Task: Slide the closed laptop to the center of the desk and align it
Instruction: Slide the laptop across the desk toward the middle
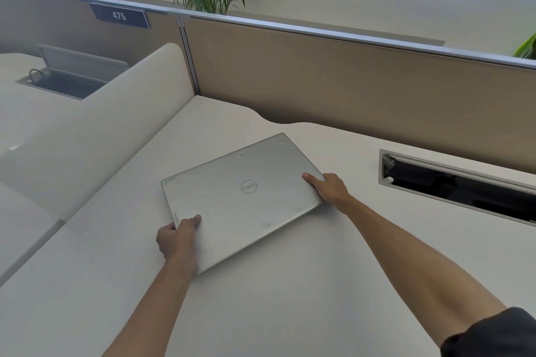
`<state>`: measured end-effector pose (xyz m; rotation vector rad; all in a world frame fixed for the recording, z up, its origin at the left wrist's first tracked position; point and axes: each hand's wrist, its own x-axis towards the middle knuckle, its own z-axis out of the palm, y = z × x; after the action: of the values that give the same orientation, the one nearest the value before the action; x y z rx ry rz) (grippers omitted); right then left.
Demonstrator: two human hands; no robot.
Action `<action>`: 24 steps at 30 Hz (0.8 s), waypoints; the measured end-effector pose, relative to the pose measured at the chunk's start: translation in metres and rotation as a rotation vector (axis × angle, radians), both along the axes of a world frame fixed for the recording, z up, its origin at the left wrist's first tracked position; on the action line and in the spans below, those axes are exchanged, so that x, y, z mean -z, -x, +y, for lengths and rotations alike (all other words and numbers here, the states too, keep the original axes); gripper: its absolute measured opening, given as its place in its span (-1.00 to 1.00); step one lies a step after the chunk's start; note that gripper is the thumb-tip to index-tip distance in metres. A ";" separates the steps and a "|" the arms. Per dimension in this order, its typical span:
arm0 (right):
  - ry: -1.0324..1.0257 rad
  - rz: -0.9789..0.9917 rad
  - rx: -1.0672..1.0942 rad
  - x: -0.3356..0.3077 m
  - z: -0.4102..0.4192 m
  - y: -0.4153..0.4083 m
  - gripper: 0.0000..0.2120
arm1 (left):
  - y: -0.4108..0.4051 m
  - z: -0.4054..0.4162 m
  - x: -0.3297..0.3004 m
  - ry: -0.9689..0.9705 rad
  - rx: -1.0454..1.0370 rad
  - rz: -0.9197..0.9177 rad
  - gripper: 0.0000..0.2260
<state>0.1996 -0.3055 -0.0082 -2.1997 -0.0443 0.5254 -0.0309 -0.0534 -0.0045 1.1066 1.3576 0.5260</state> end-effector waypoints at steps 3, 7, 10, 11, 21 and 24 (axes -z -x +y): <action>0.003 -0.009 0.001 0.000 -0.011 0.010 -0.38 | 0.007 -0.010 0.002 0.006 0.012 0.014 -0.77; 0.003 -0.013 0.015 -0.003 -0.032 0.029 -0.37 | 0.022 -0.026 0.003 0.010 0.028 0.025 -0.76; 0.009 -0.013 0.032 -0.002 -0.051 0.045 -0.37 | 0.034 -0.040 0.004 0.017 0.048 0.029 -0.75; 0.014 -0.015 0.036 -0.002 -0.057 0.050 -0.37 | 0.038 -0.045 0.004 0.017 0.055 0.035 -0.75; 0.103 -0.088 0.088 0.008 -0.111 0.095 -0.43 | 0.069 -0.085 0.008 -0.010 0.108 0.076 -0.76; 0.112 -0.109 0.087 0.011 -0.123 0.105 -0.47 | 0.077 -0.094 0.006 -0.009 0.124 0.089 -0.73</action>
<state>0.0950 -0.4283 -0.0189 -2.3261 0.0231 0.3675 -0.1077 -0.1477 -0.0109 1.2246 1.3543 0.3968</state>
